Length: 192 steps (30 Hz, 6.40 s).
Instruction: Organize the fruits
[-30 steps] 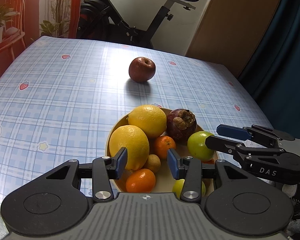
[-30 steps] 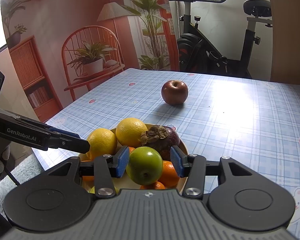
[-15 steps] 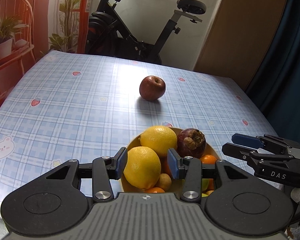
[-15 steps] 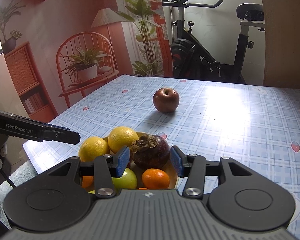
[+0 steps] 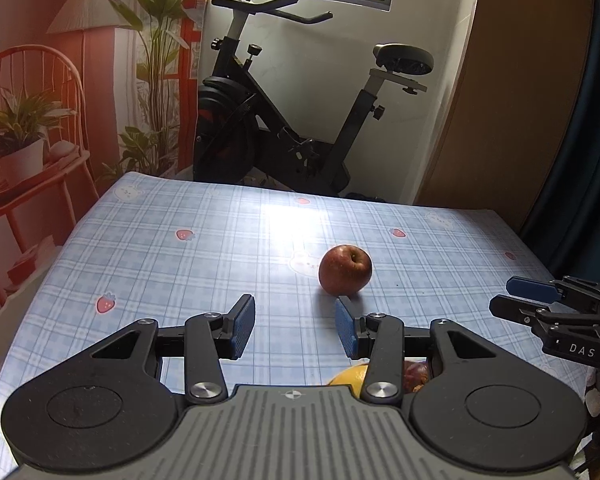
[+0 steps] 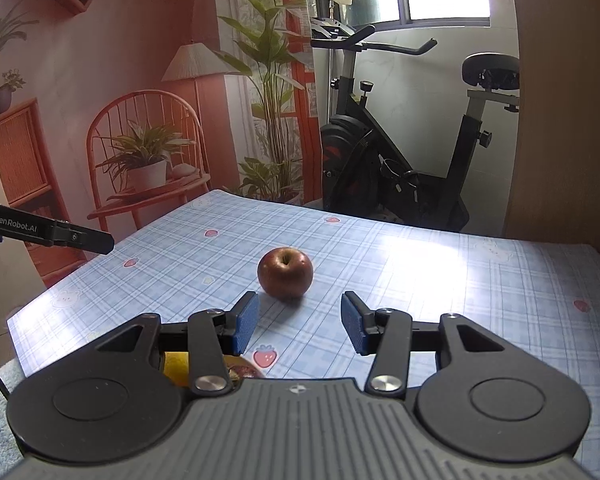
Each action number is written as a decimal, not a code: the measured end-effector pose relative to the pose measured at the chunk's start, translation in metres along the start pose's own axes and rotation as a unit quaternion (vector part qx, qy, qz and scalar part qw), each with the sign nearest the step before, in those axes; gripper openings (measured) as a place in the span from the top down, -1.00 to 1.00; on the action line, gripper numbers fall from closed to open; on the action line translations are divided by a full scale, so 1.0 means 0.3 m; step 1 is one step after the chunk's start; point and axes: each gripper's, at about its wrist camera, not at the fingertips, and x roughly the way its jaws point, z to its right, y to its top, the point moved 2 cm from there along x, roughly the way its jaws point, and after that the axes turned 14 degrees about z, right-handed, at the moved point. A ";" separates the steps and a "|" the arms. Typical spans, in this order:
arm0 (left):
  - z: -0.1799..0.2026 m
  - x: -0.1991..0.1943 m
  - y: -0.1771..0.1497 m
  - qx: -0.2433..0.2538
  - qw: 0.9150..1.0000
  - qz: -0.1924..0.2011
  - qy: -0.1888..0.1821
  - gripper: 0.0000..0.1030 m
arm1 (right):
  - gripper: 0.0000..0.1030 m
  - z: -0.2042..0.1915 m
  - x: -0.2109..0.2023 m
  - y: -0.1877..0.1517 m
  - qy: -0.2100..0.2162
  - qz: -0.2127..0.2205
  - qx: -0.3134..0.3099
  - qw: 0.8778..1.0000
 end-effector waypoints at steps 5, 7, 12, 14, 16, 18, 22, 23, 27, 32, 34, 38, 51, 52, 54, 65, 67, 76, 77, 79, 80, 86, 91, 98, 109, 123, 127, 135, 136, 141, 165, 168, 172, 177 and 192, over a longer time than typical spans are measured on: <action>-0.004 0.074 0.014 0.009 1.000 0.004 -0.001 0.10 | 0.05 0.042 0.080 -0.001 -0.003 0.000 -0.004 1.000; -0.013 0.116 0.023 0.005 1.000 0.007 -0.001 0.10 | 0.05 0.065 0.129 0.005 -0.008 0.001 -0.004 1.000; -0.026 0.235 0.039 -0.013 1.000 0.009 -0.004 0.09 | 0.05 0.083 0.259 -0.001 0.004 -0.009 -0.013 1.000; -0.021 0.281 0.033 -0.025 1.000 -0.003 -0.012 0.08 | 0.05 0.085 0.316 -0.014 0.012 -0.017 -0.013 1.000; -0.023 0.339 0.030 -0.040 0.999 -0.020 -0.021 0.08 | 0.05 0.084 0.370 -0.029 0.023 -0.027 -0.013 0.999; -0.026 0.386 0.029 -0.054 0.998 -0.030 -0.025 0.08 | -0.04 0.074 0.415 -0.049 0.038 -0.041 -0.023 0.998; -0.025 0.472 0.019 -0.078 0.995 -0.046 -0.041 0.08 | -0.12 0.061 0.488 -0.100 0.059 -0.068 -0.040 0.995; -0.022 0.488 0.014 -0.082 0.994 -0.050 -0.044 0.08 | -0.12 0.062 0.504 -0.111 0.063 -0.073 -0.038 0.995; -0.010 0.529 -0.013 -0.097 0.991 -0.065 -0.059 0.08 | -0.12 0.066 0.551 -0.144 0.080 -0.085 -0.033 0.993; 0.003 0.557 -0.032 -0.100 0.989 -0.076 -0.082 0.08 | -0.22 0.068 0.579 -0.155 0.104 -0.078 -0.021 0.991; 0.004 0.568 -0.044 -0.100 0.988 -0.081 -0.086 0.08 | -0.23 0.064 0.594 -0.157 0.112 -0.082 -0.024 0.990; 0.002 0.587 -0.059 -0.105 0.986 -0.094 -0.093 0.08 | -0.26 0.054 0.619 -0.158 0.119 -0.083 -0.035 0.989; -0.036 0.605 -0.071 -0.149 0.977 -0.104 -0.111 0.12 | -0.32 0.034 0.656 -0.171 0.119 -0.088 -0.045 0.988; -0.035 0.603 -0.071 -0.149 0.977 -0.105 -0.110 0.13 | -0.32 0.033 0.657 -0.171 0.118 -0.089 -0.045 0.988; -0.034 0.606 -0.066 -0.148 0.977 -0.109 -0.110 0.14 | -0.33 0.029 0.659 -0.170 0.117 -0.091 -0.046 0.988; 0.009 0.526 -0.035 -0.127 0.979 -0.106 -0.117 0.14 | -0.31 0.012 0.576 -0.133 0.107 -0.084 -0.032 0.990; 0.026 0.498 -0.024 -0.118 0.980 -0.104 -0.120 0.14 | -0.31 0.003 0.542 -0.119 0.103 -0.079 -0.029 0.991; 0.071 0.325 0.017 -0.095 0.981 -0.102 -0.133 0.14 | -0.31 -0.081 0.364 -0.055 0.102 -0.063 -0.034 0.992; 0.076 0.301 0.019 -0.091 0.982 -0.102 -0.132 0.14 | -0.31 -0.092 0.346 -0.049 0.102 -0.063 -0.038 0.992; 0.089 0.251 0.023 -0.082 0.983 -0.099 -0.133 0.14 | -0.31 -0.119 0.305 -0.037 0.101 -0.061 -0.044 0.992; 0.093 0.229 0.023 -0.079 0.983 -0.096 -0.134 0.14 | -0.31 -0.128 0.286 -0.032 0.102 -0.060 -0.045 0.992; 0.097 0.123 -0.001 -0.092 0.981 -0.092 -0.142 0.14 | -0.31 -0.182 0.162 -0.027 0.104 -0.056 -0.041 0.992; 0.105 0.059 -0.032 -0.087 0.980 -0.099 -0.151 0.14 | -0.31 -0.235 0.074 -0.047 0.100 -0.061 -0.045 0.992; 0.093 -0.001 -0.092 -0.083 0.978 -0.114 -0.155 0.14 | -0.31 -0.300 0.005 -0.098 0.097 -0.076 -0.042 0.991; 0.036 -0.004 -0.155 -0.092 0.974 -0.131 -0.159 0.14 | -0.31 -0.344 -0.002 -0.148 0.098 -0.101 -0.038 0.989; 0.026 0.059 -0.219 -0.103 0.969 -0.151 -0.166 0.14 | -0.32 -0.319 0.041 -0.203 0.094 -0.120 -0.029 0.988; 0.033 0.056 -0.222 -0.097 0.970 -0.149 -0.164 0.14 | -0.32 -0.319 0.039 -0.202 0.093 -0.122 -0.030 0.988; 0.049 0.027 -0.197 -0.073 0.980 -0.121 -0.142 0.13 | -0.32 -0.308 0.023 -0.211 0.084 -0.121 -0.022 0.989; 0.046 0.025 -0.194 -0.076 0.980 -0.118 -0.141 0.13 | -0.32 -0.307 0.020 -0.211 0.082 -0.121 -0.021 0.989; 0.030 0.010 -0.179 -0.080 0.983 -0.100 -0.129 0.11 | -0.32 -0.298 0.005 -0.209 0.077 -0.116 -0.014 0.990; 0.041 -0.080 -0.144 -0.031 0.996 -0.044 -0.066 -0.11 | -0.51 -0.269 -0.051 -0.213 0.062 -0.116 -0.006 0.991; 0.043 -0.089 -0.142 -0.025 0.997 -0.039 -0.056 -0.12 | -0.51 -0.269 -0.057 -0.210 0.059 -0.113 -0.006 0.992; 0.048 -0.101 -0.135 -0.025 0.999 -0.030 -0.034 -0.23 | -0.51 -0.267 -0.074 -0.202 0.049 -0.106 -0.013 0.993; 0.042 -0.151 -0.102 -0.028 1.000 0.005 -0.003 -0.53 | -0.55 -0.244 -0.138 -0.170 0.014 -0.071 -0.040 0.997; 0.117 -0.312 -0.008 0.025 0.996 0.074 0.051 -0.80 | -1.00 -0.215 -0.302 0.031 -0.103 0.049 -0.044 0.993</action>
